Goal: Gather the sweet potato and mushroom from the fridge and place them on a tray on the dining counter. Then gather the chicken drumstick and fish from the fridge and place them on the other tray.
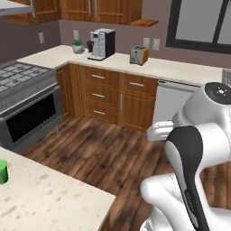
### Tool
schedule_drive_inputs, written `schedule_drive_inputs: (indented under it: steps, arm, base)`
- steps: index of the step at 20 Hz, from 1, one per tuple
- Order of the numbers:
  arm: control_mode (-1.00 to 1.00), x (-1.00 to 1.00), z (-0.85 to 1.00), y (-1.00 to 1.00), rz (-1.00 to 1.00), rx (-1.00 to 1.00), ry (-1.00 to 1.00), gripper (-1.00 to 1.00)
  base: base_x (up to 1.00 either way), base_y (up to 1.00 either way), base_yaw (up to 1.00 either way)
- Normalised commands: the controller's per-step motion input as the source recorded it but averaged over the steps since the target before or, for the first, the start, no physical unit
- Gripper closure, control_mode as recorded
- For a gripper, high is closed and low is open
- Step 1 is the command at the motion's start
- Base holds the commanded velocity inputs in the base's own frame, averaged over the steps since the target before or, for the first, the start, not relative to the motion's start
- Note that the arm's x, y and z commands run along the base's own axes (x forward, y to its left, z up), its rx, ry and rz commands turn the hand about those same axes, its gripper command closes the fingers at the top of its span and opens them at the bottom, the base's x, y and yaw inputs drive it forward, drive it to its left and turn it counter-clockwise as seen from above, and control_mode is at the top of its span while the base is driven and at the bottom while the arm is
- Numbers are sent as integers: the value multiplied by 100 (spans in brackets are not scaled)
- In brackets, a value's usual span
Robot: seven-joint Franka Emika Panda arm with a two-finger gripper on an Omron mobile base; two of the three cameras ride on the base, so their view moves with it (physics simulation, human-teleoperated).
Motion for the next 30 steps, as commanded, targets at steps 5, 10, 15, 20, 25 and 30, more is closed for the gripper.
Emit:
schedule_drive_inputs:
  steps: [5, 10, 15, 20, 25, 30]
  arm:
    - [100, 0, 0, 0, 0, 0, 0, 100]
    - [100, 0, 0, 0, 0, 0, 0, 100]
    - [100, 0, 0, 0, 0, 0, 0, 100]
    - [100, 0, 0, 0, 0, 0, 0, 100]
    - [100, 0, 0, 0, 0, 0, 0, 100]
    - [100, 0, 0, 0, 0, 0, 0, 100]
  base:
    - [11, -55, 24]
    - [4, -28, 24]
    - [-59, 36, 26]
    - [-63, 47, 26]
    - [-42, 15, 31]
    - [28, -88, 29]
